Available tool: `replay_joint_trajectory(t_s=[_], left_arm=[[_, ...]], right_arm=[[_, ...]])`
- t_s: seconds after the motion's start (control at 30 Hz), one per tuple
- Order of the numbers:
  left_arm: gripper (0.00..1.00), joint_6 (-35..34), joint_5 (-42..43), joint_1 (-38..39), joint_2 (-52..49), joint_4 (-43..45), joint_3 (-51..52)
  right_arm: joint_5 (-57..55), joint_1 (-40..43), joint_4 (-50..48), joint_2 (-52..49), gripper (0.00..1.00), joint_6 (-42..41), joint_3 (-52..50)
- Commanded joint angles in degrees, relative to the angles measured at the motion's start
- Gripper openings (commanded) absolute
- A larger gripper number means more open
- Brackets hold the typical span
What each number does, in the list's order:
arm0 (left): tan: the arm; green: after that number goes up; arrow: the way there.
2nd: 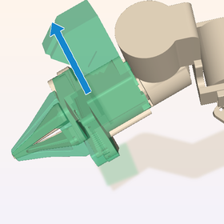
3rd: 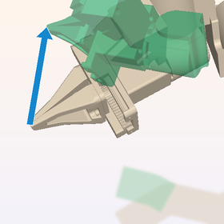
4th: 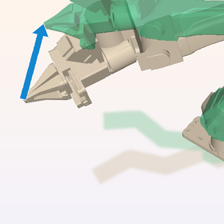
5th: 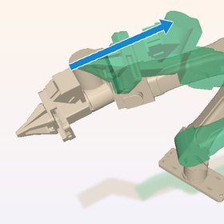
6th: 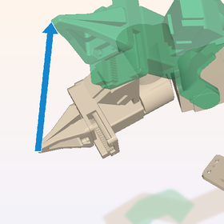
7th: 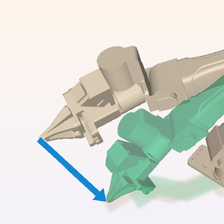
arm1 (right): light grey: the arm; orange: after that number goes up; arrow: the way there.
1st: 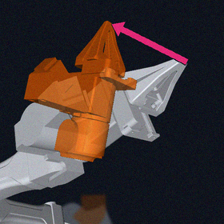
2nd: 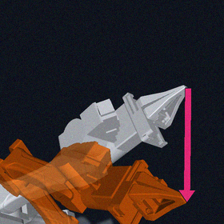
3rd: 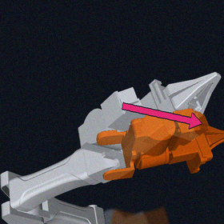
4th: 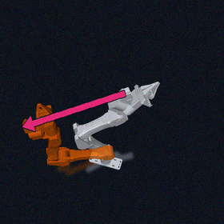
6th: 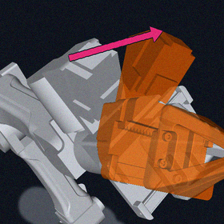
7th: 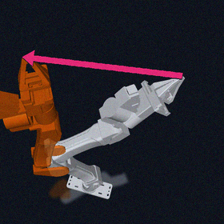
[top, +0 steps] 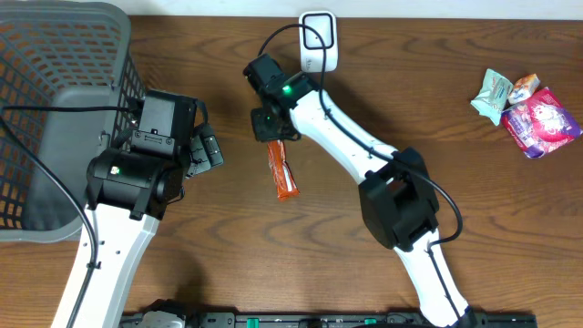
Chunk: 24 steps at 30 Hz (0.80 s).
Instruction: Scan the item barcode
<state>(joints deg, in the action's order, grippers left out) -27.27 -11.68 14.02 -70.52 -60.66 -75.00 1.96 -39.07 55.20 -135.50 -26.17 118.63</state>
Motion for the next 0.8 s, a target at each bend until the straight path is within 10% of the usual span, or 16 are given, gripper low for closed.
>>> replay_joint_trajectory(t_s=[0.0,0.5,0.77], left_arm=[[0.98,-0.9,0.3,-0.2,-0.1,-0.2,-0.2],[0.98,-0.9,0.3,-0.2,-0.1,-0.2,-0.2],[0.98,-0.9,0.3,-0.2,-0.1,-0.2,-0.2]], right_arm=[[-7.7,-1.6,0.1,-0.6,0.19,-2.5,-0.8],[-7.9,-2.4,-11.6,-0.6,0.17,-4.0,-13.6],[-9.6,0.5,-5.0,0.0,0.44,0.1,-5.0]])
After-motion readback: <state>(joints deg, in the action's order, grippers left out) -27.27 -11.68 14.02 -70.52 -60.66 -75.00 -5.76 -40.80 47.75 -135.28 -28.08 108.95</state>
